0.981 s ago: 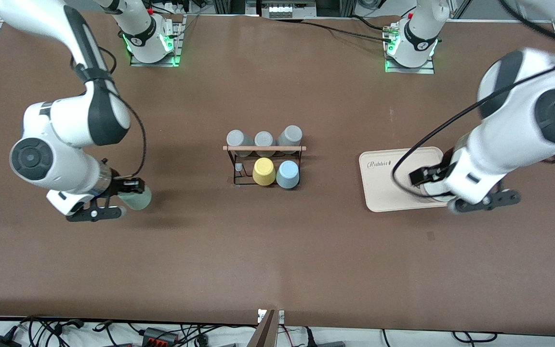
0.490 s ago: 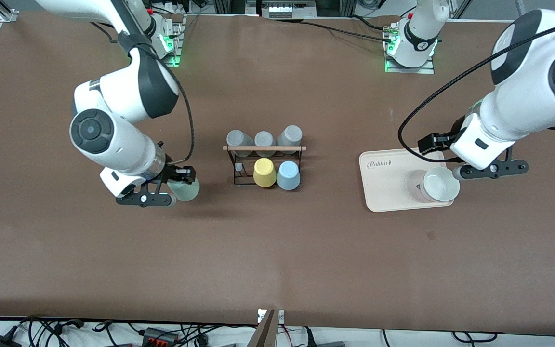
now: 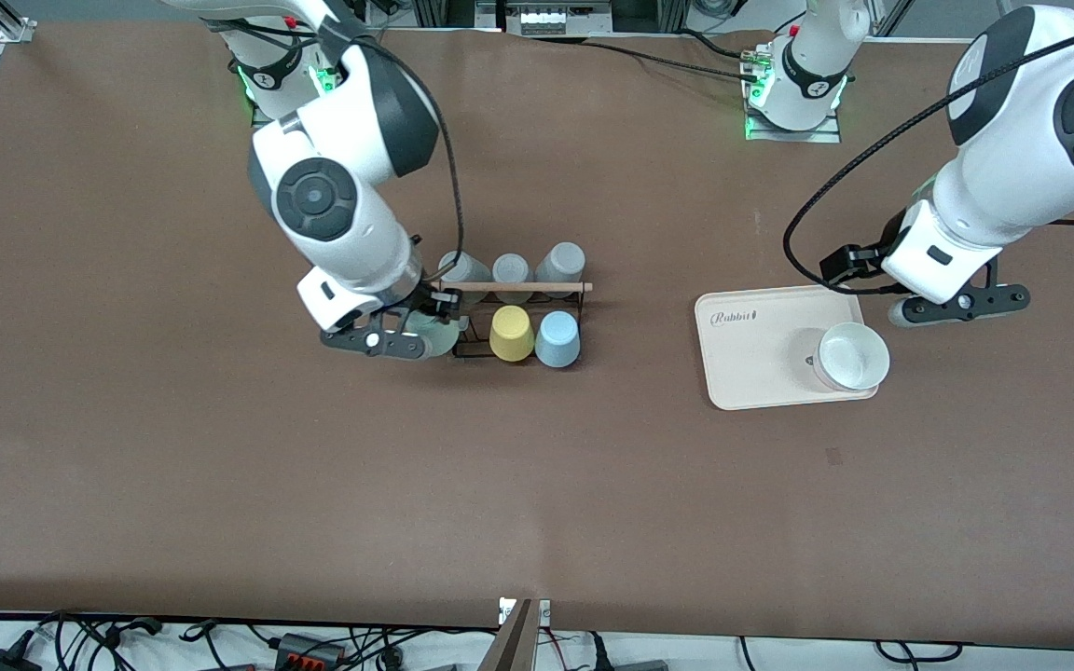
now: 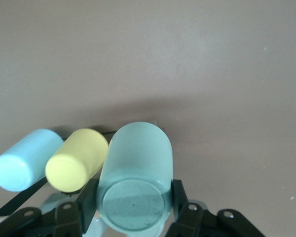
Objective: Hang scattered cups on rack with three cups
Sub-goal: 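Carry the green cup to the rack while the left gripper withdraws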
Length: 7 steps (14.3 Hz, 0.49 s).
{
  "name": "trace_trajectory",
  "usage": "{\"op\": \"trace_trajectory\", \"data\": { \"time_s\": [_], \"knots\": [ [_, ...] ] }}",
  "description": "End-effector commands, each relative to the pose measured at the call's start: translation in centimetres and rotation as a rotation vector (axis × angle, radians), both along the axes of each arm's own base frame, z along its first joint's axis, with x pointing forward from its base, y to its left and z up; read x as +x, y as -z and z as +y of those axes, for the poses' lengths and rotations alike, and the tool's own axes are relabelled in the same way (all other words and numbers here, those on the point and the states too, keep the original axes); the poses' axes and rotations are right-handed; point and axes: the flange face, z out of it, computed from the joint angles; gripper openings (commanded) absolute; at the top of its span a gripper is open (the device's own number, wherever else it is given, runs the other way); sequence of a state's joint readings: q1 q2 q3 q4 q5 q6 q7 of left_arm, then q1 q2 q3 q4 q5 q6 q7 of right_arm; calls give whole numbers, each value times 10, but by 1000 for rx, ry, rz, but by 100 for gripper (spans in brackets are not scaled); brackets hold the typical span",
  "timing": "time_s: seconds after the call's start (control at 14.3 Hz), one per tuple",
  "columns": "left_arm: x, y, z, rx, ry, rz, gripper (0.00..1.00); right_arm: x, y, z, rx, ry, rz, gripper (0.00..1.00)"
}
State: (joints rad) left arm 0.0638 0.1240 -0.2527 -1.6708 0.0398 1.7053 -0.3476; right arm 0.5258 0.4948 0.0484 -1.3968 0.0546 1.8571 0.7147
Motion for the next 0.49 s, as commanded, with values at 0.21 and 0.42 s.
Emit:
{"op": "trace_trajectory", "data": {
  "time_s": [0.21,0.42],
  "knots": [
    [-2,-28,30,-30,-2,3,100,-5,34,28,-22,27,24,36],
    [-7,-31,20,-27,3,1,100,-1,59,31,-26,28,26,36]
  ]
}}
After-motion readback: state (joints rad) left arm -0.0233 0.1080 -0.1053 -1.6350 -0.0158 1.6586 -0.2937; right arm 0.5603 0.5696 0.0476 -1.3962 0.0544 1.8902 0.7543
